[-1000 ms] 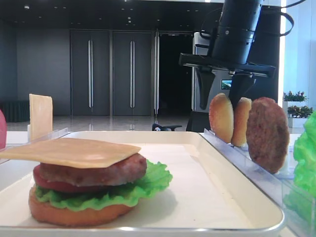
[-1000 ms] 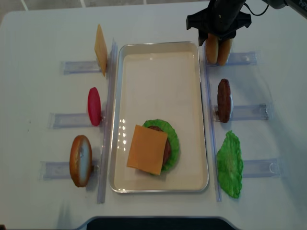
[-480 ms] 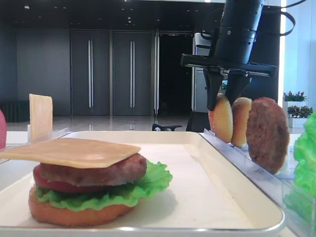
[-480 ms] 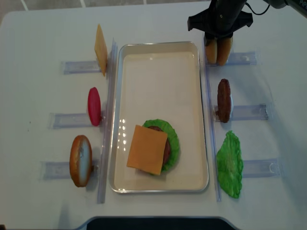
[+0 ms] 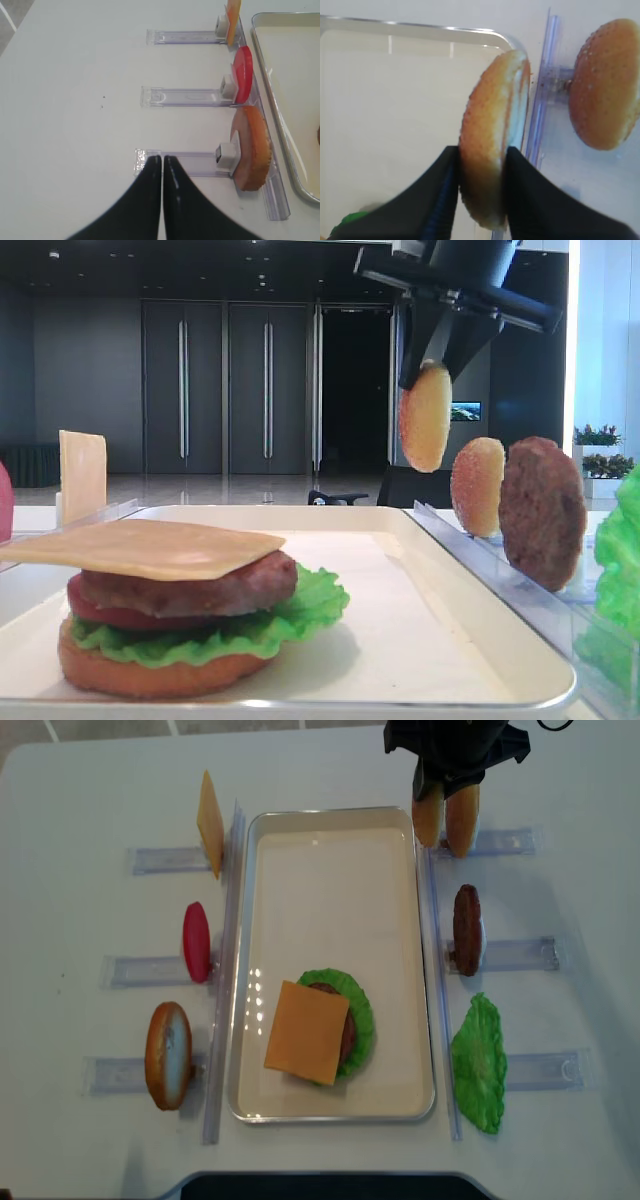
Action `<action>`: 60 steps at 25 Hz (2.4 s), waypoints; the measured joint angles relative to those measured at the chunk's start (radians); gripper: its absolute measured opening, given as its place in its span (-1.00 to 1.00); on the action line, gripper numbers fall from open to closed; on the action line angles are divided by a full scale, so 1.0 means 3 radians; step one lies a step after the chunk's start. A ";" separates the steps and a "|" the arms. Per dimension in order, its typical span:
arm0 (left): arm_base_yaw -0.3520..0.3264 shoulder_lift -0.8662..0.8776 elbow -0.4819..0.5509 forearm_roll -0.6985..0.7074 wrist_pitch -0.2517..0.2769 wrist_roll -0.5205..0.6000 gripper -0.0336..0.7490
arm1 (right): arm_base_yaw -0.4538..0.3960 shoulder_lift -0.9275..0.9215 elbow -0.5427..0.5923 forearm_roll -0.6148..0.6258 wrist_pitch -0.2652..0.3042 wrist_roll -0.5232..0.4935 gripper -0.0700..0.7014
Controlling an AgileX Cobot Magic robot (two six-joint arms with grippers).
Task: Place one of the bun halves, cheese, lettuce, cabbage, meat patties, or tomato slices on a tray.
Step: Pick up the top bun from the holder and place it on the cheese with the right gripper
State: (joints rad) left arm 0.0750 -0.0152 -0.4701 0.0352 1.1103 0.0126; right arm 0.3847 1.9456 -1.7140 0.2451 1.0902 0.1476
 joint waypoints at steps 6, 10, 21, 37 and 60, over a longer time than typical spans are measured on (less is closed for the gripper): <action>0.0000 0.0000 0.0000 0.0000 0.0000 0.0000 -0.91 | 0.0000 -0.0307 0.0000 0.0418 0.0389 -0.0263 -0.23; 0.0000 0.0000 0.0000 0.0000 0.0000 0.0000 -0.91 | 0.0000 -0.0520 0.0123 0.0808 0.0430 -0.0525 -0.23; 0.0000 0.0000 0.0000 0.0000 0.0000 0.0000 -0.91 | 0.0000 -0.1216 0.1380 0.2098 0.0169 -0.1377 -0.23; 0.0000 0.0000 0.0000 0.0000 0.0000 0.0000 -0.91 | 0.0383 -0.1498 0.3023 0.4483 -0.0809 -0.3535 -0.23; 0.0000 0.0000 0.0000 0.0000 0.0000 0.0000 -0.91 | 0.0710 -0.0636 0.3061 0.5096 -0.0367 -0.4139 -0.24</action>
State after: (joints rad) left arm 0.0750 -0.0152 -0.4701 0.0352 1.1103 0.0126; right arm 0.5977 1.7547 -0.7957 1.7740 0.9800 -1.0942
